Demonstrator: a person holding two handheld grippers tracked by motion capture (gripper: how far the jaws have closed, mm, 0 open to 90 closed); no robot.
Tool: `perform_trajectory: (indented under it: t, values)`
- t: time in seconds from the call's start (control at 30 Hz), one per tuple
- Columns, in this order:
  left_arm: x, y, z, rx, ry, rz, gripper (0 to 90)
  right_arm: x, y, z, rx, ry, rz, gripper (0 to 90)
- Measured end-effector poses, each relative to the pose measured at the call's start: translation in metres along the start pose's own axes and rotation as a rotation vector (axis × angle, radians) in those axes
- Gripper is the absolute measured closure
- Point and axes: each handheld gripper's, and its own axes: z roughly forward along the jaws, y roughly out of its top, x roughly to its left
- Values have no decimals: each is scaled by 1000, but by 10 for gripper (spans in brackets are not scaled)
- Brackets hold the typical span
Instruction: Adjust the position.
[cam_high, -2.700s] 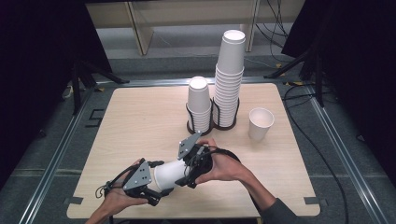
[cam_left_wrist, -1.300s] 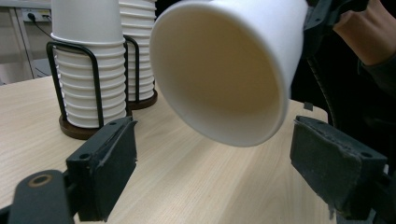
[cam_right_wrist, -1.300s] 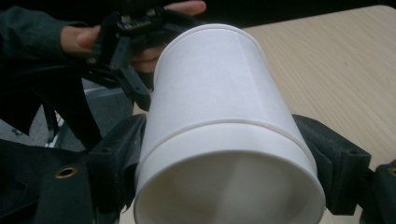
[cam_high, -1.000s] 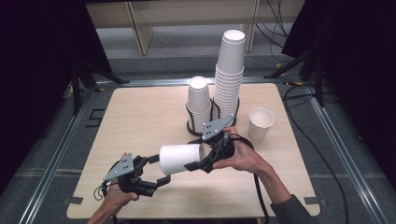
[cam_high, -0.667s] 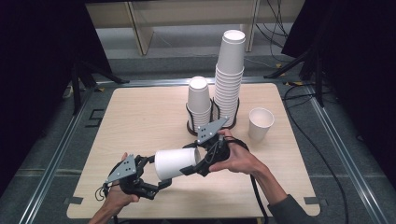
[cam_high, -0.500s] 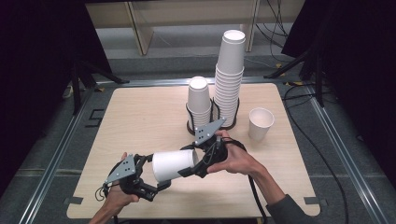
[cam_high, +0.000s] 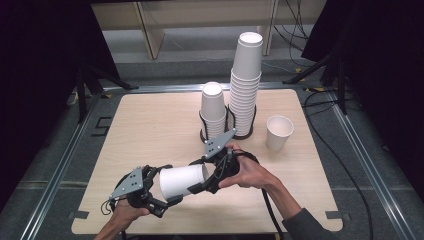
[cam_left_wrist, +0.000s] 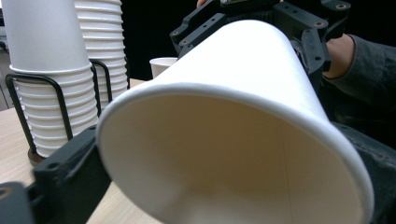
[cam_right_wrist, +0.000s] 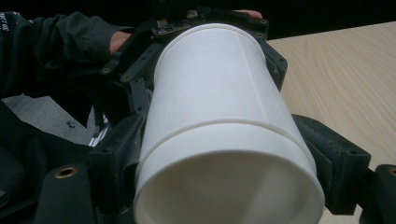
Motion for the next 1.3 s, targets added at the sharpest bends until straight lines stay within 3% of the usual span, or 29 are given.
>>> perform_trajectory:
  t: [0.03,0.1,0.13,0.27,0.3,0.33,0.43,0.47,0.57,0.77,0.83,0.87,0.9,0.93,0.97,1.03,1.13,1.17,1.27,1.3]
  values:
    - [0,0,0,4,0,1,40,-2,0,0,-13,-6,-26,234]
    - [0,1,0,17,0,15,49,-1,-1,-2,-4,-6,3,233]
    - [0,1,0,25,0,24,54,-3,-1,-1,-12,-6,-18,233]
    - [-1,0,2,38,-12,49,80,-3,-2,-1,21,-24,-25,213]
    - [-2,1,2,61,-4,52,83,-3,-2,-1,26,-30,-24,210]
    - [-2,1,2,80,-5,68,85,-2,-2,-1,40,-35,-20,207]
    - [-4,0,5,74,-23,73,89,1,-2,2,88,-35,-17,204]
    - [-4,1,4,113,-12,93,90,1,-2,2,100,-49,-29,193]
    - [-4,0,5,147,2,106,91,4,0,0,149,-104,-54,166]
    - [-4,0,6,196,28,126,92,18,9,-1,266,-202,-129,165]
    - [-4,-1,6,213,33,123,92,22,9,1,313,-243,-129,166]
    - [-4,-1,6,222,33,133,92,21,10,2,321,-257,-167,167]
    - [-4,-1,6,236,33,138,92,24,10,4,337,-263,-134,169]
    - [-4,-2,8,223,29,130,92,25,10,6,359,-276,-150,169]
    - [-5,-1,8,247,34,138,92,27,10,8,369,-283,-155,170]
    - [-4,-3,9,245,29,145,92,27,11,12,386,-291,-181,175]
    - [-6,-2,9,259,27,142,91,30,11,18,411,-303,-182,175]
    - [-6,-1,9,269,27,147,91,29,12,21,423,-298,-218,175]
    - [-6,-2,10,254,24,153,91,29,12,29,457,-287,-245,178]
    - [-7,-2,10,263,24,150,91,28,12,31,471,-305,-272,175]
